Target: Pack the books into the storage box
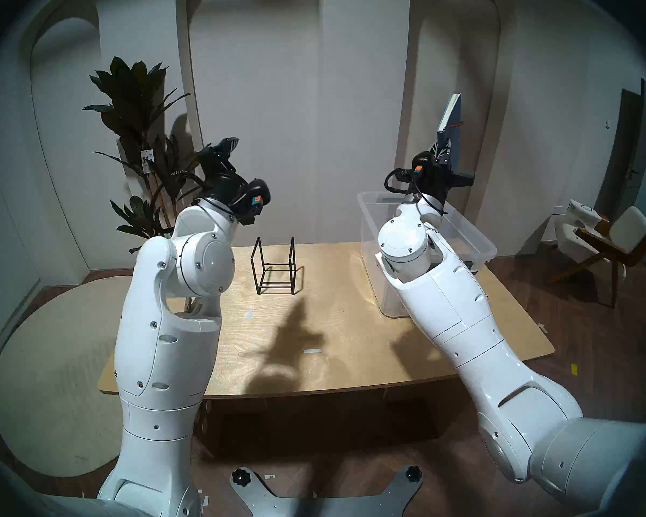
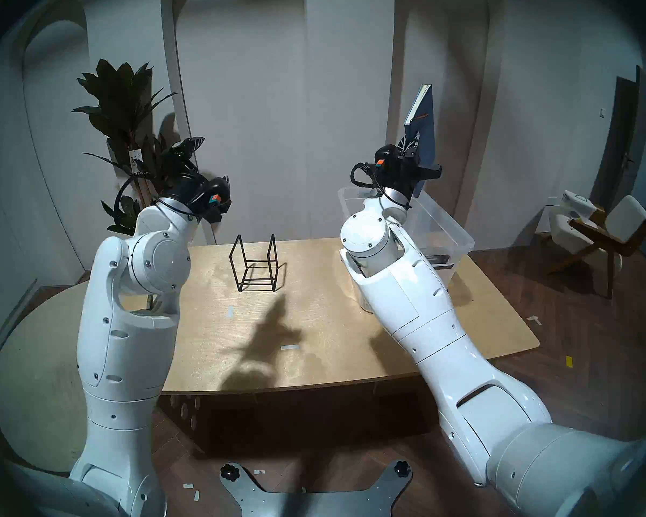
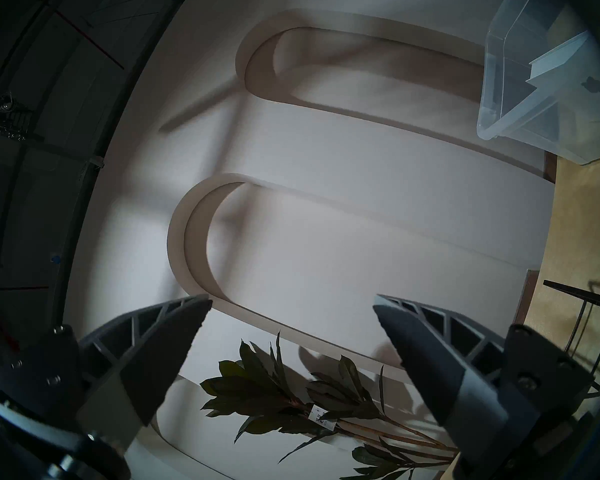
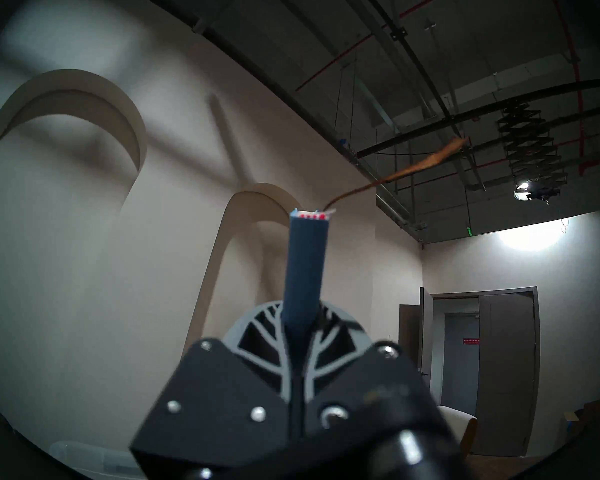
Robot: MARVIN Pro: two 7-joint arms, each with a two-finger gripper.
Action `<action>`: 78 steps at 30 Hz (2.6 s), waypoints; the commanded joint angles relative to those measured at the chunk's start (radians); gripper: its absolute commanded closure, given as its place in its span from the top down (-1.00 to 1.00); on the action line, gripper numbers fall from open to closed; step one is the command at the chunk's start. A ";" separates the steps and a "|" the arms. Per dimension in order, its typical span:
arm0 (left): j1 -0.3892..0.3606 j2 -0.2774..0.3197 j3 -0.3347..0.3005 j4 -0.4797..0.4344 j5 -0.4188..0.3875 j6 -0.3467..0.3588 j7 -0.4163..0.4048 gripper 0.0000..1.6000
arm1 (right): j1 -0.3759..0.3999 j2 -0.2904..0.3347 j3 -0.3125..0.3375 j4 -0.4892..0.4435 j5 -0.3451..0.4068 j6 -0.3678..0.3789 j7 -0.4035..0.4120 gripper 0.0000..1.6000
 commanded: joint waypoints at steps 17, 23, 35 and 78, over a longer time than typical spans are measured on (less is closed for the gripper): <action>-0.011 -0.008 -0.005 -0.014 0.002 -0.006 0.003 1.00 | 0.040 -0.116 0.096 0.004 0.137 0.090 -0.093 -1.00; -0.011 -0.009 -0.005 -0.015 0.004 -0.007 0.003 1.00 | 0.039 -0.134 0.086 0.034 0.150 0.088 -0.116 -1.00; -0.011 -0.013 -0.007 -0.015 0.006 -0.010 0.002 1.00 | 0.041 -0.145 0.070 0.086 0.152 0.076 -0.164 -1.00; -0.010 -0.024 -0.013 -0.014 0.013 -0.020 -0.001 1.00 | 0.087 -0.197 0.041 0.158 0.168 0.034 -0.215 1.00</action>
